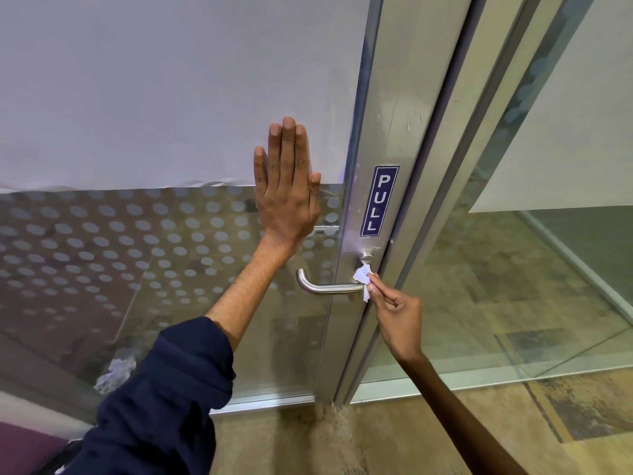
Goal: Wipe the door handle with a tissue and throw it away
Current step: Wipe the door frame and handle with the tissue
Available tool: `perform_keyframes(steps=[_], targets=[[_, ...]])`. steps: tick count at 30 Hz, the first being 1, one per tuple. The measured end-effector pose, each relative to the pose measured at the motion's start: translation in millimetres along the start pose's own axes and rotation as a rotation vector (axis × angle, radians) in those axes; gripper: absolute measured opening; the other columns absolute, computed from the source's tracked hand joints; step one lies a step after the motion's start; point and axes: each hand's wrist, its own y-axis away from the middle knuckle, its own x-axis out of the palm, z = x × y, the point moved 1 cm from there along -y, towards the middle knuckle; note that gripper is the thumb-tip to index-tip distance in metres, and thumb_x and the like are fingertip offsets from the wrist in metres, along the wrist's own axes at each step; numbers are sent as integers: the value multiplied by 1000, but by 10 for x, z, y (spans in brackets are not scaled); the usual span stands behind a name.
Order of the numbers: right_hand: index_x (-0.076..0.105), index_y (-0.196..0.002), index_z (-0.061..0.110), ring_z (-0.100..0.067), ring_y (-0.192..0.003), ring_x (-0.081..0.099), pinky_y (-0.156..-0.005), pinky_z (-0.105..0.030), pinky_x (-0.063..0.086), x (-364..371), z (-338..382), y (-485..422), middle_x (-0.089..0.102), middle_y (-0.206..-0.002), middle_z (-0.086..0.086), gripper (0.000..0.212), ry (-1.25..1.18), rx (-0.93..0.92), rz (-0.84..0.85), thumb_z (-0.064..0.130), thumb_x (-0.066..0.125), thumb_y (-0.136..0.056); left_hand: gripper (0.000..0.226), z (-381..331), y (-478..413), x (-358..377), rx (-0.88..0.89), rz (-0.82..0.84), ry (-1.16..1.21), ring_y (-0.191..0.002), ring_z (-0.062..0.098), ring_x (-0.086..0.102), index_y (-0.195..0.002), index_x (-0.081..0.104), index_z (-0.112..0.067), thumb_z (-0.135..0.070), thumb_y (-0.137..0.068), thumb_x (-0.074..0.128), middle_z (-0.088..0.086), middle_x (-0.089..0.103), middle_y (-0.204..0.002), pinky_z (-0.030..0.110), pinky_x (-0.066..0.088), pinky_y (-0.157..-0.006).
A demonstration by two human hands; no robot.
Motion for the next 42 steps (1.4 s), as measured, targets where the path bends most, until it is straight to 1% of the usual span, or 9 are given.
perform_keyframes(steps=[2, 6, 14, 18, 22, 25, 29, 38, 42], targets=[[69, -114, 14, -3, -103, 68, -93, -23, 54, 25, -6, 58, 71, -110, 6, 27, -16, 44, -13, 9, 71, -88, 59, 3, 2, 5, -1, 0, -1, -154, 10, -20, -156, -17, -19, -34, -106, 10, -9, -31, -164, 35, -12, -128], [74, -108, 16, 13, -99, 61, -88, -4, 46, -34, 62, 62, 70, -112, -2, 23, 256, -96, 11, 13, 75, -85, 59, 7, 3, 10, -7, -1, 1, -154, 10, -20, -156, -18, -20, -33, -106, 10, -9, -31, -164, 36, -11, -128], [72, -115, 30, -36, -116, 61, -74, -38, 55, 144, 380, 111, 66, -128, -4, 26, 848, -262, 70, 21, 68, -91, 59, -4, -14, -3, -15, 1, 0, -155, 10, -20, -157, -17, -20, -34, -106, 9, -8, -30, -164, 35, -13, -128], [77, -94, 27, -27, -87, 71, -53, -30, 55, 344, 562, 184, 74, -86, 1, 26, 805, -412, 96, 12, 84, -74, 59, -11, -7, -16, -20, 1, -7, -155, 10, -20, -157, -16, -19, -34, -106, 10, -8, -30, -164, 35, -13, -128], [77, -74, 22, -27, -60, 70, -68, -37, 61, 605, 780, 181, 70, -59, 0, 28, 902, -521, 117, 11, 94, -55, 58, -14, -15, -30, -19, 5, -5, -155, 10, -20, -157, -16, -19, -34, -107, 9, -8, -30, -164, 35, -13, -128], [69, -63, 20, -32, -52, 65, -59, -32, 58, 806, 919, 155, 56, -42, -7, 25, 972, -448, 208, 10, 91, -57, 58, -17, -8, -37, -26, 9, 1, -155, 10, -20, -157, -17, -19, -34, -107, 8, -8, -30, -165, 35, -12, -128], [68, -92, 16, -37, -85, 64, -60, -35, 33, 1096, 942, 38, 70, -83, -13, 24, 938, -270, 268, -4, 60, -82, 58, -14, -5, -43, -23, 9, -2, -155, 10, -18, -158, -15, -19, -34, -107, 9, -8, -28, -165, 35, -12, -128], [69, -102, 27, -35, -107, 63, -79, -39, 52, 935, 752, 64, 75, -101, -4, 21, 775, -363, 363, 10, 61, -92, 59, -2, -4, -29, -24, 13, -10, -155, 10, -19, -157, -15, -19, -34, -107, 10, -8, -28, -165, 35, -14, -128], [76, -99, 25, -31, -115, 64, -90, -39, 56, 563, 597, 70, 73, -115, 4, 40, 726, -516, 452, -7, 71, -76, 58, 3, -5, -28, -17, 16, -9, -155, 10, -20, -157, -16, -19, -35, -107, 8, -8, -29, -165, 34, -14, -128]])
